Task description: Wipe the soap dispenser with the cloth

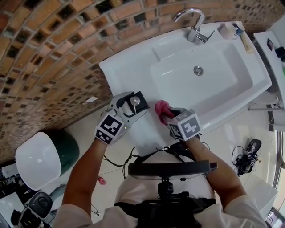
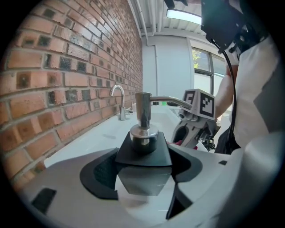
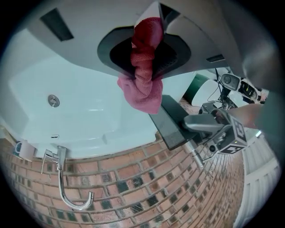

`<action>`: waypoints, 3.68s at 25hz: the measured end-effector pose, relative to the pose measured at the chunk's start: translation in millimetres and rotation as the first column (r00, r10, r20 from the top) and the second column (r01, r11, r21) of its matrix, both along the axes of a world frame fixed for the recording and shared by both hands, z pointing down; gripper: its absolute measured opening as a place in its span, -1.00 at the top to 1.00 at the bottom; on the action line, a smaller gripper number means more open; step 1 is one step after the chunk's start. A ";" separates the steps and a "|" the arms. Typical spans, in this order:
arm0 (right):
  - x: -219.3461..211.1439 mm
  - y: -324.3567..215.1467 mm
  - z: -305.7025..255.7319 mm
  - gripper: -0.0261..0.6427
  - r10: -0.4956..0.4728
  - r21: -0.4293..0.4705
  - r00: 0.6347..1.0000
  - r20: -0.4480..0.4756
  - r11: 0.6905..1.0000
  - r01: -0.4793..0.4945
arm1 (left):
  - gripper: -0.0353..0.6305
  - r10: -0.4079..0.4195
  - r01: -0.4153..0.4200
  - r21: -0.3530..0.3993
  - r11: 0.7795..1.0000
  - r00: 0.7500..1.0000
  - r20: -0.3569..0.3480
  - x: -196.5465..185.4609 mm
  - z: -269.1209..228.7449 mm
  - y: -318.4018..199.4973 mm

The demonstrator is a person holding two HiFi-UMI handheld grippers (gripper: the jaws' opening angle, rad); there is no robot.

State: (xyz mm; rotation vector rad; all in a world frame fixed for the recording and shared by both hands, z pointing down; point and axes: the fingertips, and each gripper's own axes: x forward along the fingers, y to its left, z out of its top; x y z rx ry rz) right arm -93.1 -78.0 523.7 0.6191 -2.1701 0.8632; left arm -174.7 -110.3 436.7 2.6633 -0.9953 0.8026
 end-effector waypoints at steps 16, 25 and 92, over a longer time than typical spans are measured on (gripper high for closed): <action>61.3 -30.1 -4.7 0.57 0.108 -0.032 0.994 0.006 0.994 -0.108 | -0.16 -0.061 0.058 0.080 0.995 0.997 0.040 -52.9 -3.8 -166.2; 76.0 -29.6 2.6 0.57 0.143 -0.041 0.989 -0.024 0.989 -0.144 | -0.16 -0.006 0.003 0.037 0.999 0.998 0.070 -63.3 23.2 -197.9; 99.1 154.0 -147.7 0.58 0.179 -0.046 0.843 0.507 0.982 -0.181 | 0.45 -0.353 0.290 -0.202 0.935 0.741 -0.571 102.6 -78.6 272.3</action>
